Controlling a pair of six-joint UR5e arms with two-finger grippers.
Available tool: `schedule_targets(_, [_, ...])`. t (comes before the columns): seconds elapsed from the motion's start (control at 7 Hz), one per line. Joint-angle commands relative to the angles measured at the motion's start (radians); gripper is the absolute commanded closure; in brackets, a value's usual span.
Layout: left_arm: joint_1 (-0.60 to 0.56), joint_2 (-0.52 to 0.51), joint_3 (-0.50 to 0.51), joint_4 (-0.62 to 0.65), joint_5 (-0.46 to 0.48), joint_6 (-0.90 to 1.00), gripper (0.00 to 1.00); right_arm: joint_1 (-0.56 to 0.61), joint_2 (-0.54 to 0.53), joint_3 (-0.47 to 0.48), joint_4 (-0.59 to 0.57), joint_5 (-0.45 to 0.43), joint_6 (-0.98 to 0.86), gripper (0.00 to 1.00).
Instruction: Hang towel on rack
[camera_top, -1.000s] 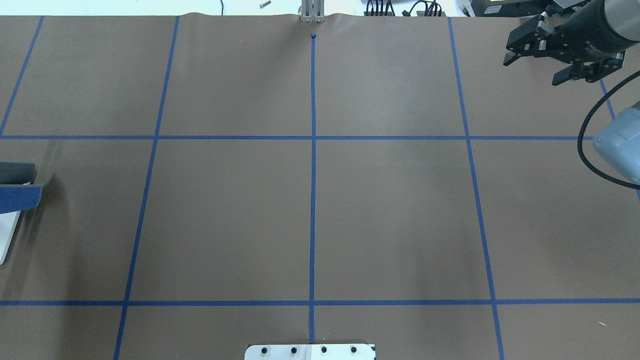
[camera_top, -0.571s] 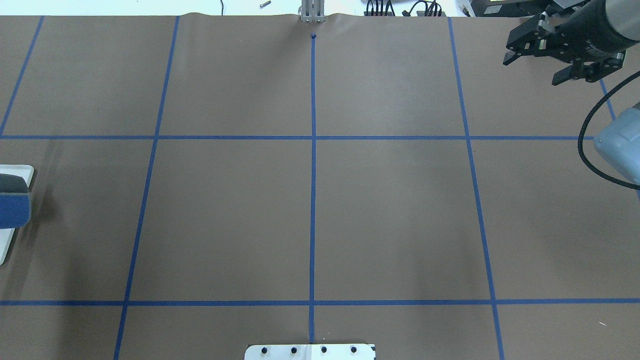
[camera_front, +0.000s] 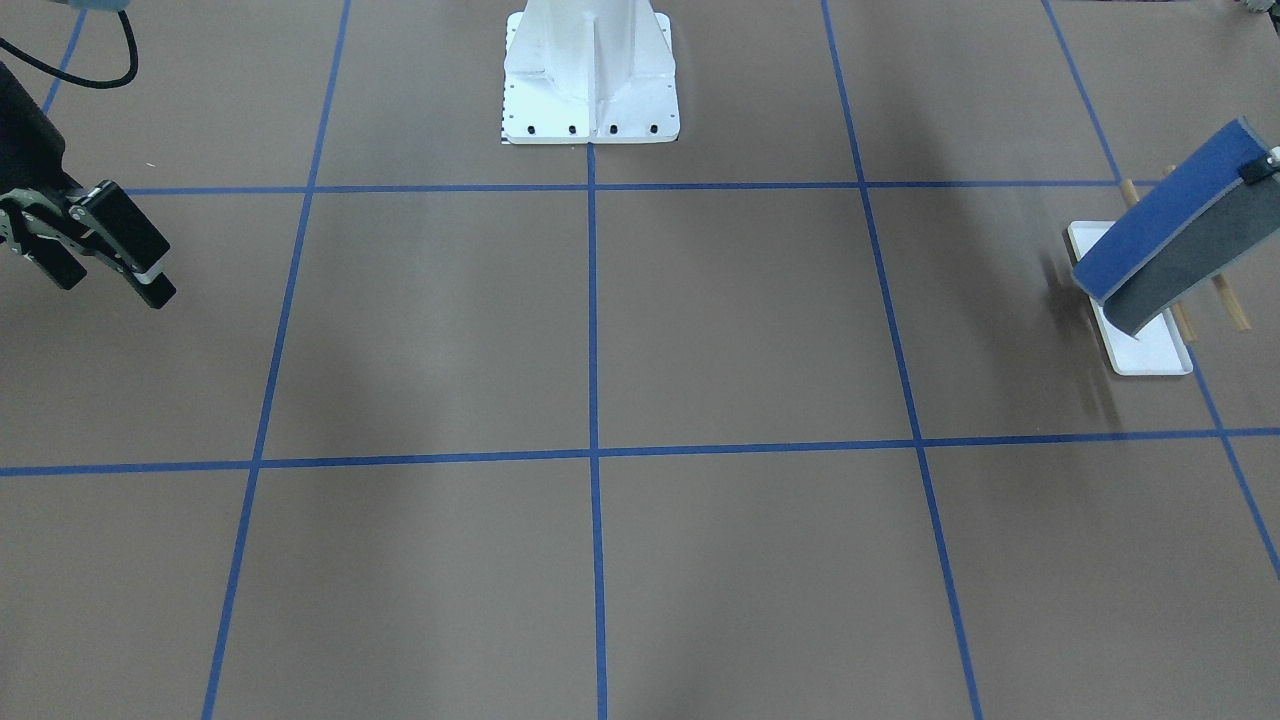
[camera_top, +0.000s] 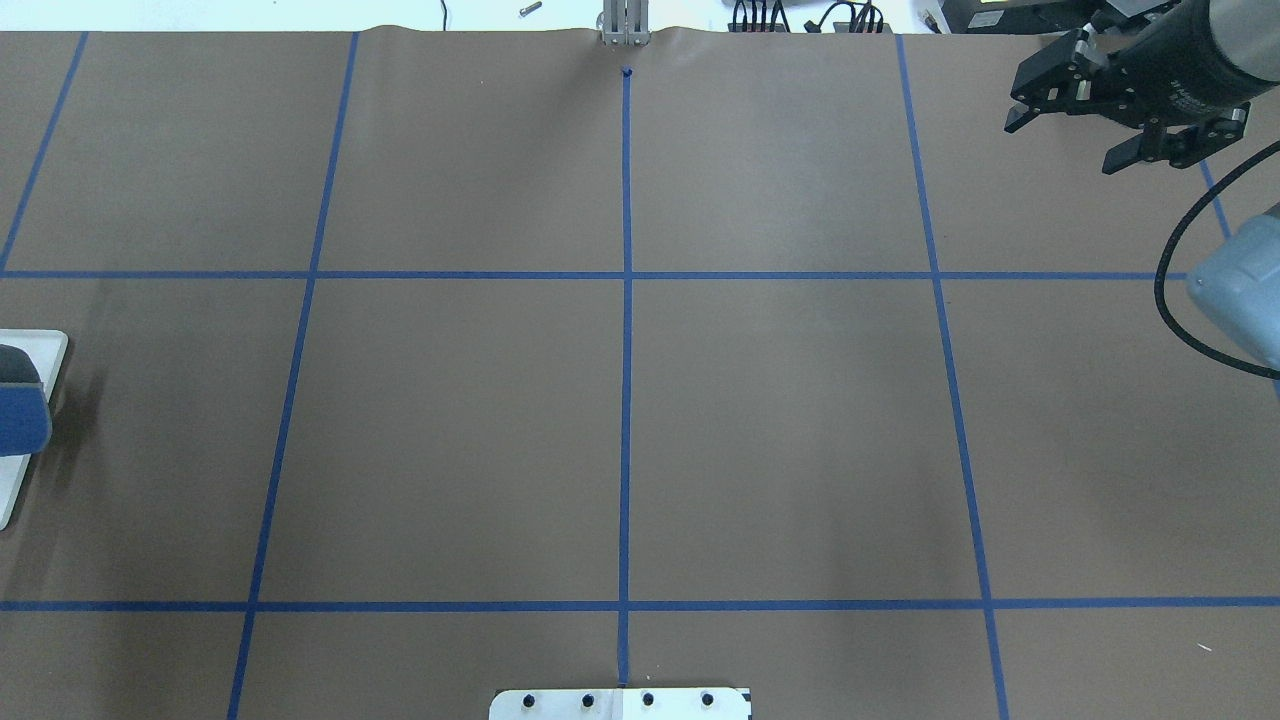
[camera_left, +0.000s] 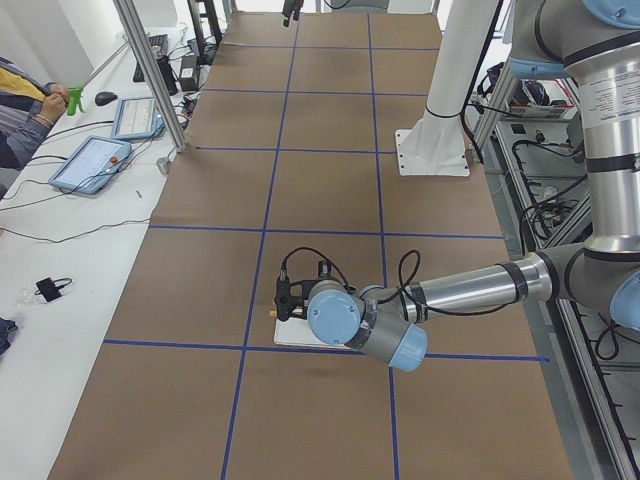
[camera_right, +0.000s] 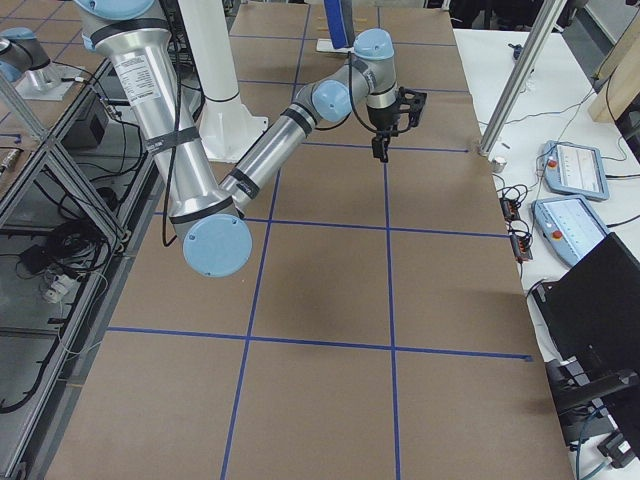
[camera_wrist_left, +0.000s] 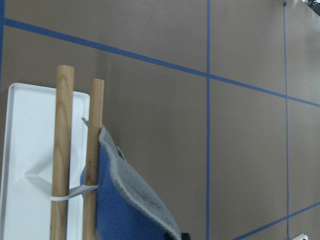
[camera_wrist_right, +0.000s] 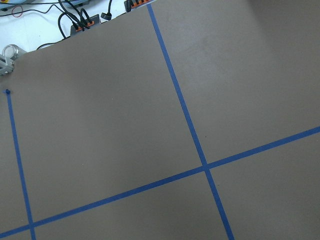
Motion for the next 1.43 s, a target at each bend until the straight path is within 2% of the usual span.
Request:
schedule_targets(0.0, [-0.027,-0.003,0.036,0.02,0.012,0.0,1.0,-0.001,0.012,0.001,-0.013,0.002,0.001,0.0])
schedule_targets(0.86, [-0.055,-0.003,0.06,0.029,0.222,0.008,1.0,-0.002,0.013,-0.002,-0.013,0.004,0.002,0.0])
schedule_targets(1.29, [-0.061,-0.003,0.088,0.029,0.258,0.011,1.0,-0.002,0.013,-0.001,-0.013,0.002,0.002,0.0])
